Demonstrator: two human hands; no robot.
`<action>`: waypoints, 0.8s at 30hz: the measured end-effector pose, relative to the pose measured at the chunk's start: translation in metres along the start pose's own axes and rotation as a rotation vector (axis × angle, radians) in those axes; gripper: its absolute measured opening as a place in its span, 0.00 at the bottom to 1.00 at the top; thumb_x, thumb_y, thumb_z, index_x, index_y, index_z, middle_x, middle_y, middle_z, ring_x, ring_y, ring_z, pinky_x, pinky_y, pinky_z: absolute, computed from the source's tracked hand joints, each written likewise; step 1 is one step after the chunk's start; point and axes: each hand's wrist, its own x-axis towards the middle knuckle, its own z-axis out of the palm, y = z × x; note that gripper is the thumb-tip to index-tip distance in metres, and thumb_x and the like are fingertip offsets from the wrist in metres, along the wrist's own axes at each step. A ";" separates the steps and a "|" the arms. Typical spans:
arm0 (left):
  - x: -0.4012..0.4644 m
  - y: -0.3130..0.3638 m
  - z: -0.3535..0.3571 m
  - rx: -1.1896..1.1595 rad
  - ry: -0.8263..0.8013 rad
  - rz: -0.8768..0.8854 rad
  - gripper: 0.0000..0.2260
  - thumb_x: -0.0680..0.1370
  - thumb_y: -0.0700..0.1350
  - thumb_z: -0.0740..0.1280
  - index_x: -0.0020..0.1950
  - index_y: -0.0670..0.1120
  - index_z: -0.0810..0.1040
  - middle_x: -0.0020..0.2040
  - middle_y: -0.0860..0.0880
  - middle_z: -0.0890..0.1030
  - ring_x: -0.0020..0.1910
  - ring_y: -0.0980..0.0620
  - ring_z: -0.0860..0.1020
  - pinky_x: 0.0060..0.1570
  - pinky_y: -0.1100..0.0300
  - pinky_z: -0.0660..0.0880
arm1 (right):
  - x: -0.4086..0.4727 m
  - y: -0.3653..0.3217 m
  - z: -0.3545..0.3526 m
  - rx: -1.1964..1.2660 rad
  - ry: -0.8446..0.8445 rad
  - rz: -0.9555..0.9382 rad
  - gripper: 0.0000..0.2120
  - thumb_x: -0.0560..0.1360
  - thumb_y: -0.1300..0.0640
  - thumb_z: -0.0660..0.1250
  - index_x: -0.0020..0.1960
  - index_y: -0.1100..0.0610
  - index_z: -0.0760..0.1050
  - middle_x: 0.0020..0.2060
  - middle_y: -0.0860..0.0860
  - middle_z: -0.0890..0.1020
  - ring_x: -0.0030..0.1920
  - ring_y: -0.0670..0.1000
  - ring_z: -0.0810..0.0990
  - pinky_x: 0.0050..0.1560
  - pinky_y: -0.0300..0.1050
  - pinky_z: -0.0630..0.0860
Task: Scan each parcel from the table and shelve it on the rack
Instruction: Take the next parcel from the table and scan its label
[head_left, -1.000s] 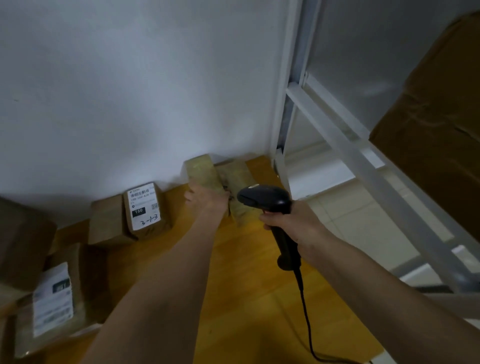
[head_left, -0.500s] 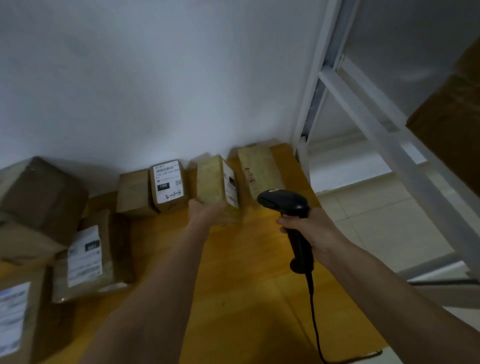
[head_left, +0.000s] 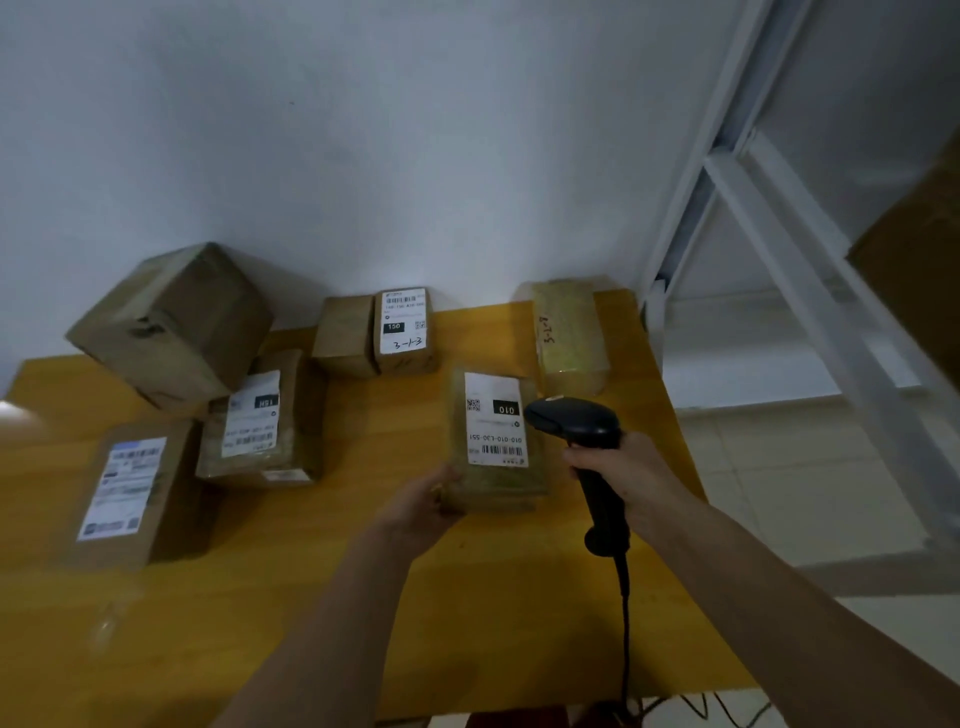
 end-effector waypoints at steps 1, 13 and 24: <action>-0.003 -0.005 0.002 -0.060 -0.015 0.001 0.19 0.67 0.35 0.70 0.57 0.37 0.75 0.61 0.37 0.73 0.60 0.39 0.74 0.55 0.50 0.76 | -0.003 0.000 -0.001 -0.003 -0.003 -0.007 0.05 0.72 0.66 0.71 0.47 0.64 0.78 0.39 0.58 0.79 0.44 0.56 0.78 0.51 0.51 0.72; -0.034 0.025 0.025 -0.025 -0.033 0.284 0.34 0.65 0.35 0.71 0.71 0.40 0.67 0.66 0.36 0.72 0.62 0.37 0.74 0.48 0.47 0.81 | -0.033 -0.002 -0.014 -0.154 -0.066 -0.148 0.07 0.72 0.63 0.71 0.49 0.66 0.78 0.41 0.60 0.79 0.45 0.58 0.79 0.50 0.54 0.75; -0.051 0.038 0.062 -0.316 -0.102 0.425 0.45 0.57 0.24 0.66 0.74 0.45 0.64 0.68 0.38 0.74 0.65 0.36 0.73 0.60 0.42 0.76 | -0.061 -0.019 -0.034 -0.140 -0.022 -0.329 0.04 0.73 0.62 0.72 0.43 0.64 0.80 0.40 0.64 0.79 0.43 0.59 0.79 0.43 0.47 0.71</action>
